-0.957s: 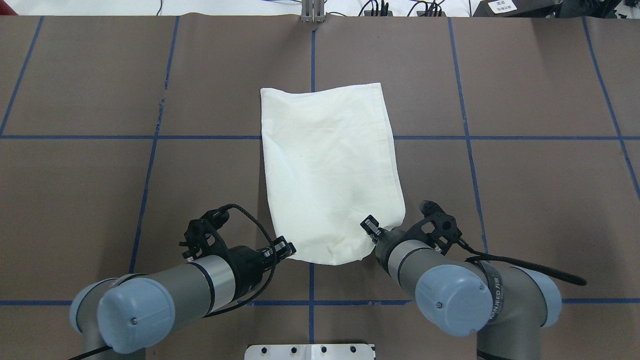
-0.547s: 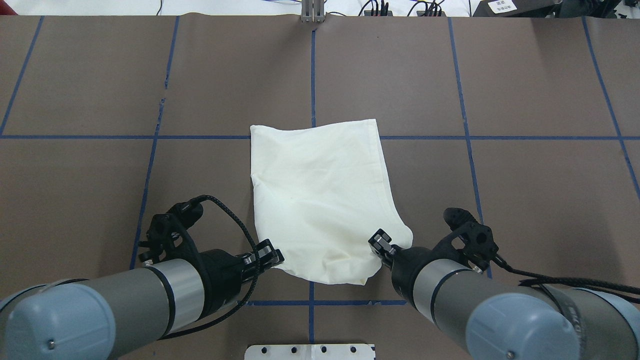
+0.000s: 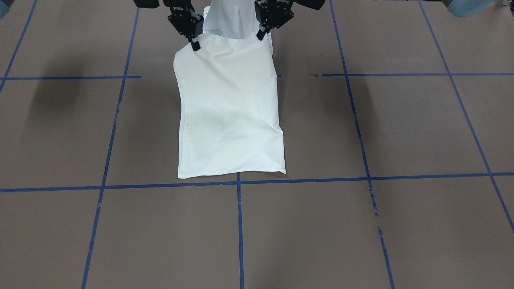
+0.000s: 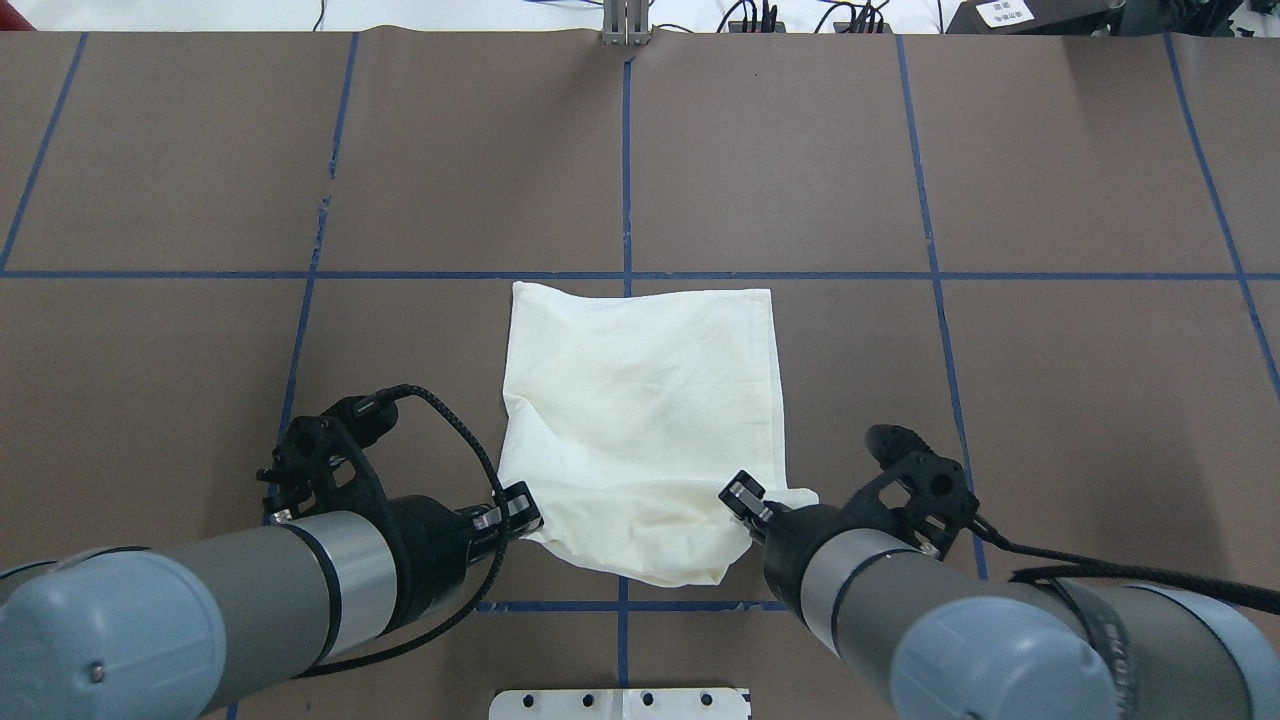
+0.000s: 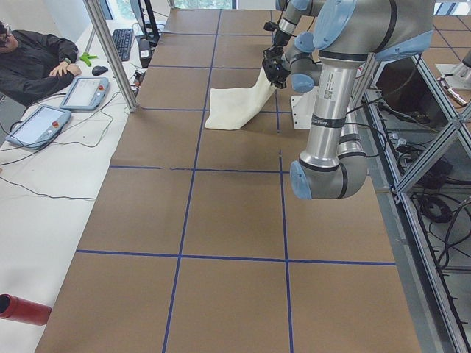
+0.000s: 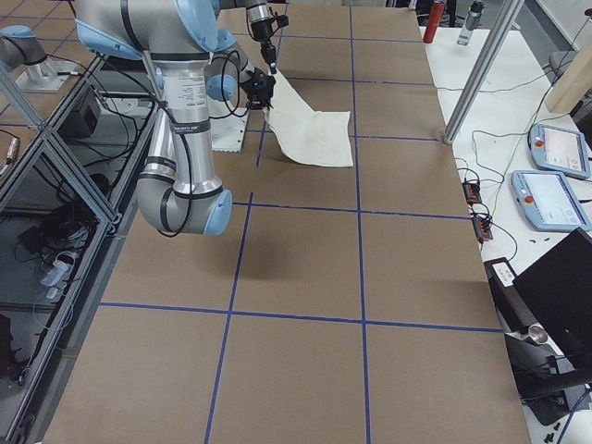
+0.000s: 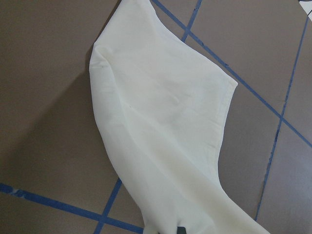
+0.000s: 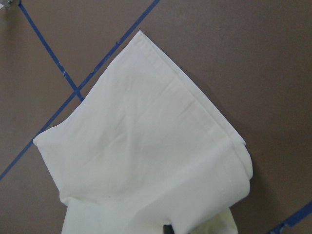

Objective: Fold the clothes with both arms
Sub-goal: 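Lift the near edge with both grippers and fold it toward the far edge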

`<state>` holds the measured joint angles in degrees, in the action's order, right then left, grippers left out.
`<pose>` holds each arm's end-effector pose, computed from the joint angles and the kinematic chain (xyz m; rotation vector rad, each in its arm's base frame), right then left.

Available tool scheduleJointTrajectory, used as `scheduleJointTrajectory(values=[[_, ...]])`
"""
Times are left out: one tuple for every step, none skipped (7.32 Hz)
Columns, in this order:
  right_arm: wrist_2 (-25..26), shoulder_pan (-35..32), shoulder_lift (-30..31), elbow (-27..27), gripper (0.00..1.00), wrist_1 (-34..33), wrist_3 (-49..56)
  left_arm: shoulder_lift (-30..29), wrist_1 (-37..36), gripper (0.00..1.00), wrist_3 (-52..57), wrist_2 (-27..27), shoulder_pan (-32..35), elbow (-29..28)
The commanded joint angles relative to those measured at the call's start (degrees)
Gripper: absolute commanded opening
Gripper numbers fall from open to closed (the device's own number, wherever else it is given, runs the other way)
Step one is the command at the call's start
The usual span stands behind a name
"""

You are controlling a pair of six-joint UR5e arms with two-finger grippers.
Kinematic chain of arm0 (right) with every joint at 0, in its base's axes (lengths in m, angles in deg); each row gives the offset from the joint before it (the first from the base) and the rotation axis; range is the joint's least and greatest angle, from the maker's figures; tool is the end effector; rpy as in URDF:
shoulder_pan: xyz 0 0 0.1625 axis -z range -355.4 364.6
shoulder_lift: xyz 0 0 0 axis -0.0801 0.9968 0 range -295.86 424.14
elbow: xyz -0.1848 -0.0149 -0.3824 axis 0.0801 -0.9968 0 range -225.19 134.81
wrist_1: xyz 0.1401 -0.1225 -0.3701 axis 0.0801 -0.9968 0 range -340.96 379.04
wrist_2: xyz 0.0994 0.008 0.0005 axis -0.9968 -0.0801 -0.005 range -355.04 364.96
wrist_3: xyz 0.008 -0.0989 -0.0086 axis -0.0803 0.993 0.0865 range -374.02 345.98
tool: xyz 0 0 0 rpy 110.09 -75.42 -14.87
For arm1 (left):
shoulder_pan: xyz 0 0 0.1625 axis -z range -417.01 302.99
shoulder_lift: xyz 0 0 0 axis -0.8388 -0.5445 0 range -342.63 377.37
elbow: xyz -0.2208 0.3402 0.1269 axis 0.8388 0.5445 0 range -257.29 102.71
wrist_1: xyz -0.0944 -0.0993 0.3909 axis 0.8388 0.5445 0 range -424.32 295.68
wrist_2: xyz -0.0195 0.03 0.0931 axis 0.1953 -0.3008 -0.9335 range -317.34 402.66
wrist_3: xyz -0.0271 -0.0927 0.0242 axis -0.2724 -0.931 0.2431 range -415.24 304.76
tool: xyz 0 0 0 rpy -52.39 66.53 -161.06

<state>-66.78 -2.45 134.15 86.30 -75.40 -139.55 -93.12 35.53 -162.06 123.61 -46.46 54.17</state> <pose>-0.4424 -0.2205 0.1850 0.0413 -1.0612 0.8329 0.4227 -0.2302 0.1504 0.0690 1.2720 -0.5112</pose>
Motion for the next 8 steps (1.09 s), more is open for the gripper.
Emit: scheduleJointTrajectory(values=[[-0.15,-5.06,-4.09,-7.28,0.0,0.31,3.09,-1.12,-0.18,0.0,4.93,0.26,4.37,-4.61],[-0.33,-6.91,-4.36,-8.86,0.0,0.31,4.23,-2.52,-0.18,0.0,6.17,0.35,6.39,-7.77],[-1.64,-9.02,-6.62,-12.36,0.0,0.31,4.85,-4.71,-0.01,0.0,6.62,0.35,8.5,-11.63],[-2.78,-10.69,-8.99,-16.4,0.0,0.4,5.73,-7.34,0.26,0.0,10.02,1.13,10.43,-15.06],[-3.58,-12.27,-9.97,-20.61,0.0,4.14,5.82,-8.59,0.78,0.0,11.27,2.97,12.89,-18.57],[-3.67,-13.51,-10.07,-25.09,0.0,9.57,8.0,-11.21,0.79,0.0,13.72,3.07,14.74,-22.26],[-5.24,-15.09,-10.07,-28.27,0.0,12.67,8.89,-12.46,1.66,0.0,15.31,3.07,15.89,-25.78],[-5.6,-16.15,-11.03,-31.17,0.0,14.18,9.77,-13.34,4.71,0.0,16.63,3.07,16.6,-29.82]])
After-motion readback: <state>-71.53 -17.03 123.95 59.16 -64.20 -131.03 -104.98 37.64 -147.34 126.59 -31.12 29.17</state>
